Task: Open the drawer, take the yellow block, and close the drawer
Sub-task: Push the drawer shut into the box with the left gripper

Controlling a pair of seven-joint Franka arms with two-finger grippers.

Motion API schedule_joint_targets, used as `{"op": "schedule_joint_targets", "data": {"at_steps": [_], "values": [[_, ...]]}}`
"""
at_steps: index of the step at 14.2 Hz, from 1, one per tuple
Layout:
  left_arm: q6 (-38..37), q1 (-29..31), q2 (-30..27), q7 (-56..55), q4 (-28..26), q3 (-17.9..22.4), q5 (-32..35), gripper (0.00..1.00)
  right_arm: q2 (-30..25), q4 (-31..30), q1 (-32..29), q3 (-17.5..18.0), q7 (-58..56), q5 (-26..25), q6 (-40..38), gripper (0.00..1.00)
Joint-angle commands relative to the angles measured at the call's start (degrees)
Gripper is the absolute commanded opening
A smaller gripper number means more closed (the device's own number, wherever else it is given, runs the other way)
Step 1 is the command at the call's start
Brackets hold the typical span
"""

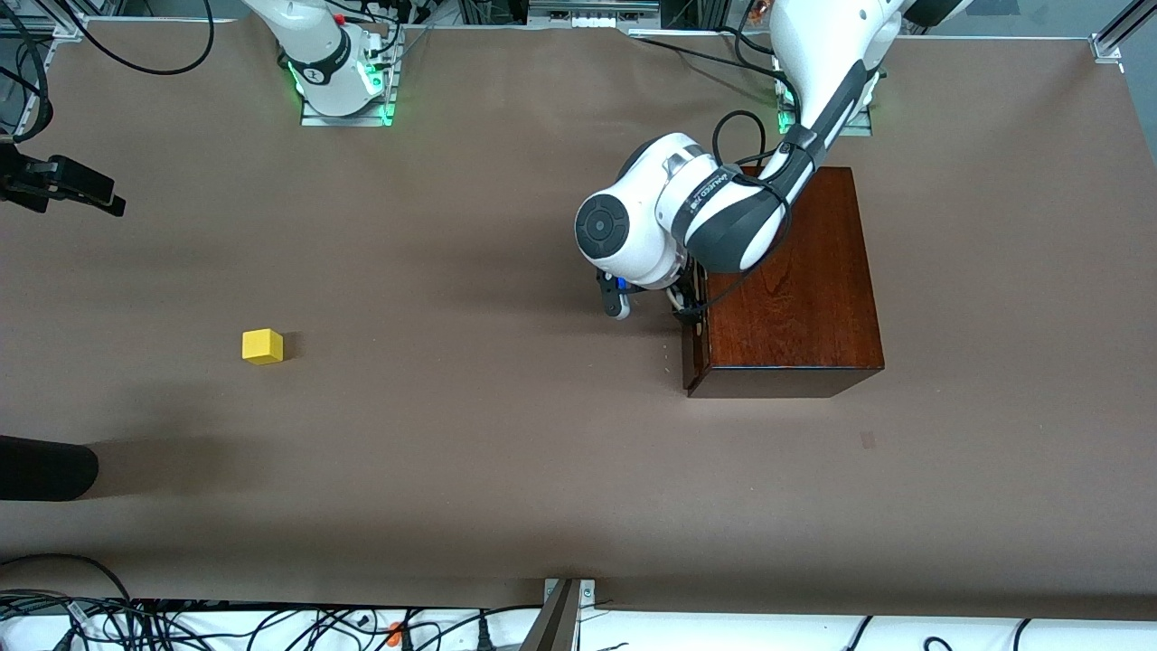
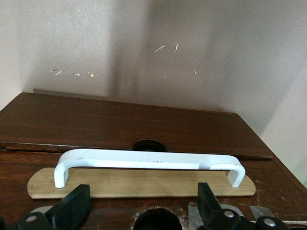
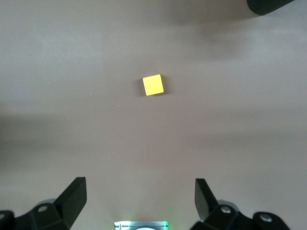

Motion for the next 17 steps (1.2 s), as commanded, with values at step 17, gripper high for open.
{"op": "schedule_joint_targets", "data": {"at_steps": [17], "values": [[-2.8,13.5,-20.9,-33.3,6.1,-0.3,-14.2,1.0,-0.9,-1.1,0.1,0.4,1.3,-0.3,0.0,1.0]]}}
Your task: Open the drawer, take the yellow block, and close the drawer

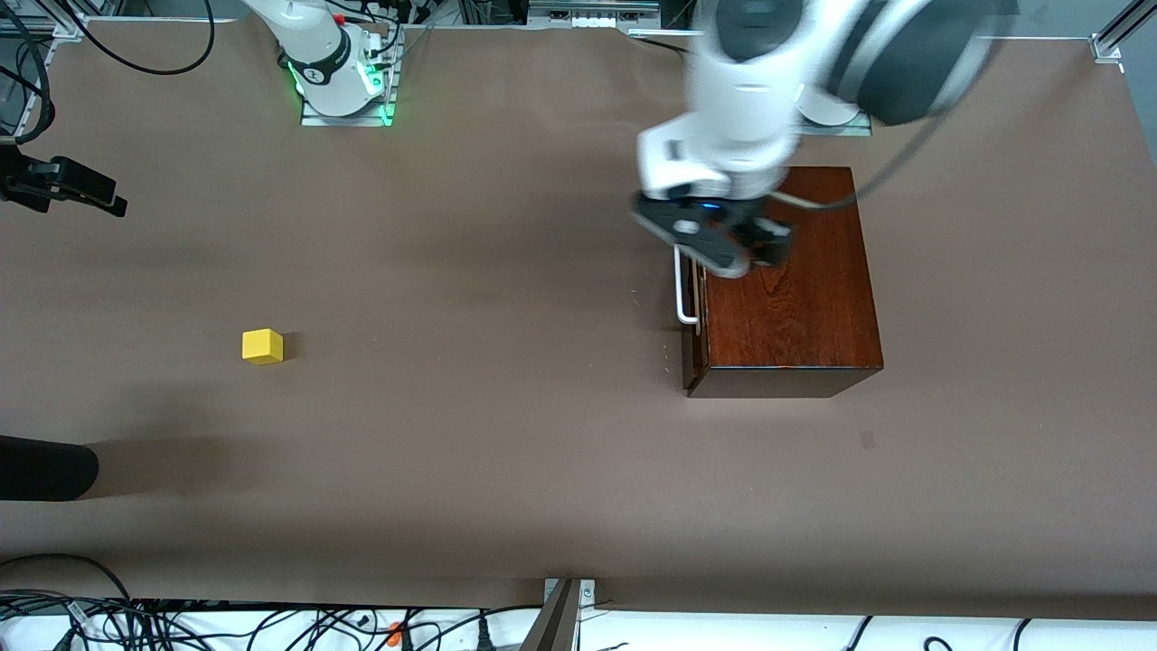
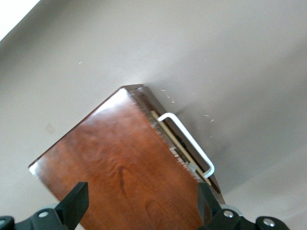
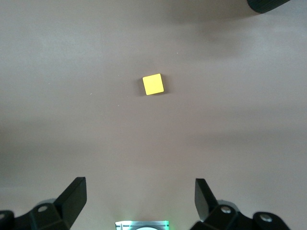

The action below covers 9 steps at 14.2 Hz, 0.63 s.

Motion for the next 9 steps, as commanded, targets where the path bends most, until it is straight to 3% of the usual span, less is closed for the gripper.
{"op": "schedule_joint_targets", "data": {"at_steps": [1,6,9], "values": [[-2.3,6.2,-3.8,-2.9,-1.5,-0.2,-4.3,1.0,-0.9,-1.0,0.0,0.3,0.8,-0.3,0.1,1.0],[-6.8,11.6,-6.6,-16.7,-2.7,0.7,-4.3,1.0,-0.7,-1.0,0.0,0.2,0.8,-0.3,-0.3,1.0],[-7.3,11.7,-8.8,-14.5,-4.5,6.7,-5.1,1.0,-0.7,-1.0,0.0,0.2,0.8,-0.2,-0.3,1.0]]}}
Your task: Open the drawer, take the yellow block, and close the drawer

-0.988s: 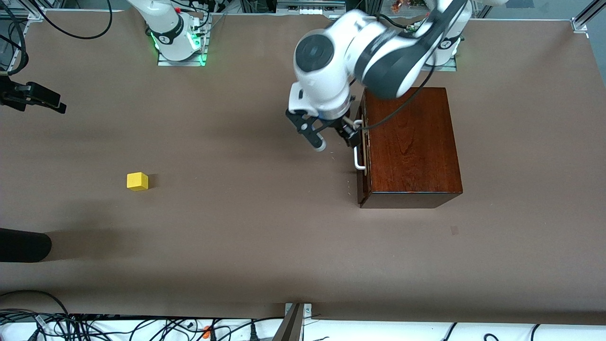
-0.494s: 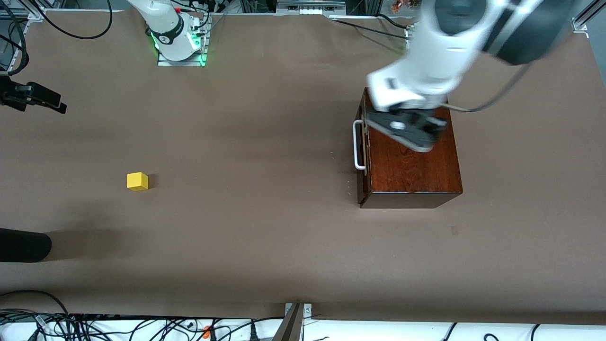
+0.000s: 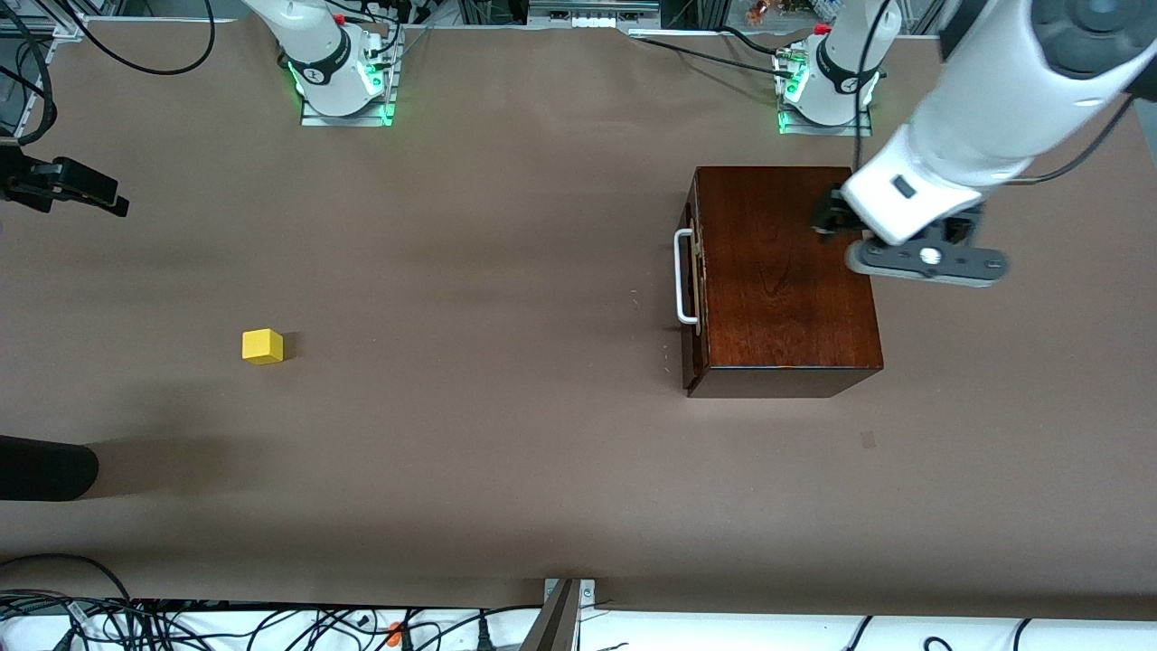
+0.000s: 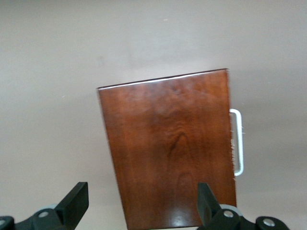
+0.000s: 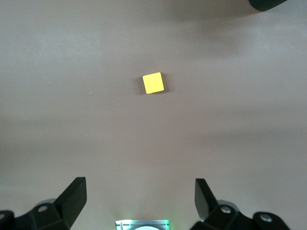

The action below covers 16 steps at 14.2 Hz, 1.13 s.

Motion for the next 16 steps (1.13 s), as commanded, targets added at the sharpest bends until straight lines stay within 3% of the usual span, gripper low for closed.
{"op": "schedule_joint_targets", "data": {"at_steps": [1,3,5,10,16], "values": [[0.2,1.0,-4.5,3.8,-4.8,6.5,-4.2,1.0,-0.7,-0.8,0.0,0.2,0.8,-0.2,-0.2,1.0],[0.7,0.9,-6.0,8.2,-6.9,12.1,-6.5,1.0,-0.6,-0.8,0.0,0.2,0.8,-0.2,-0.2,1.0],[1.7,1.0,-7.5,9.5,-9.3,13.5,-6.7,1.0,-0.6,-0.8,0.0,0.1,0.8,-0.2,-0.2,1.0],[9.4,1.1,-15.7,10.4,-22.7,14.0,-6.9,1.0,-0.6,-0.8,-0.1,0.1,0.8,-0.2,-0.2,1.0],[9.0,2.5,-16.1,11.2,-22.5,14.0,-7.7,1.0,-0.5,-0.8,-0.1,0.1,0.8,-0.2,-0.2,1.0]]}}
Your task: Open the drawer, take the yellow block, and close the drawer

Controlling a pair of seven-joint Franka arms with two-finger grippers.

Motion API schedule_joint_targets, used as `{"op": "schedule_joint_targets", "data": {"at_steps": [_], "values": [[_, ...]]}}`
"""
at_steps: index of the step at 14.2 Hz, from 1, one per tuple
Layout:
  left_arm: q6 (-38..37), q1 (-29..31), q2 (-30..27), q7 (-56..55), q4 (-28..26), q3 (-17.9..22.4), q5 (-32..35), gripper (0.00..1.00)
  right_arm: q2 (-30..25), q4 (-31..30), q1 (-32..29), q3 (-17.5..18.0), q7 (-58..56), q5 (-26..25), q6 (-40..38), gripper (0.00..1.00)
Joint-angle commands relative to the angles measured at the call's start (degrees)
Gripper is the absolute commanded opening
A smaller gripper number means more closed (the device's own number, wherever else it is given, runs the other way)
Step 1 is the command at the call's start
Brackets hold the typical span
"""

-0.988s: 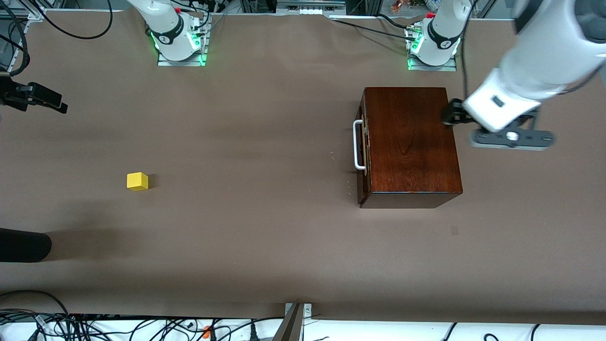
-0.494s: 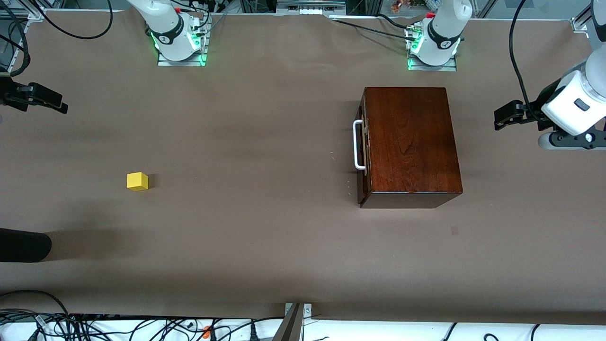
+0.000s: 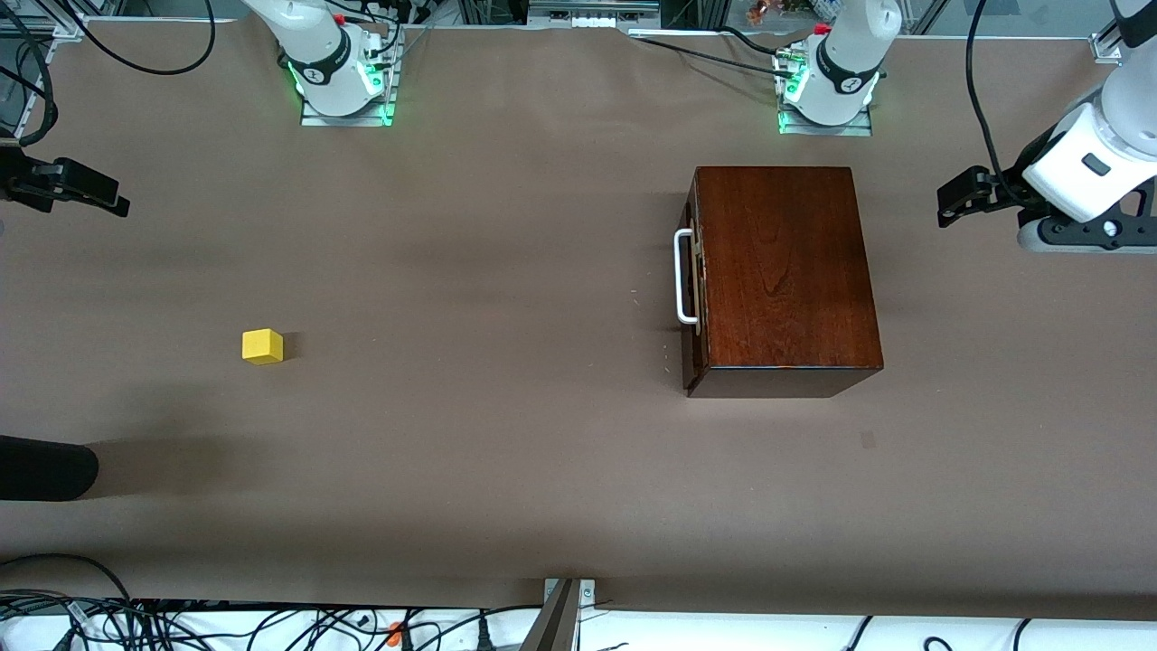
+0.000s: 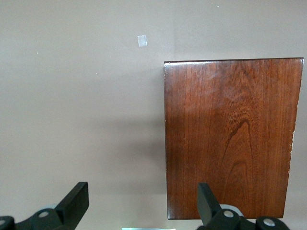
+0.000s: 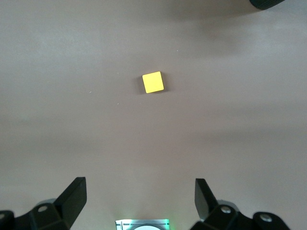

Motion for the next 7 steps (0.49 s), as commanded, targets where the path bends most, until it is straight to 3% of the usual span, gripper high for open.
{"op": "schedule_joint_targets", "data": {"at_steps": [1,7], "values": [[1.1,0.6,-1.3,1.6,-1.5,0.0,-1.9,1.0,-0.6,-0.6,0.0,0.1,0.7,-0.2,-0.2,1.0],[1.2,0.5,-1.4,1.2,-1.3,-0.1,-1.9,1.0,-0.6,-0.6,0.0,0.1,0.7,-0.2,-0.2,1.0]]}}
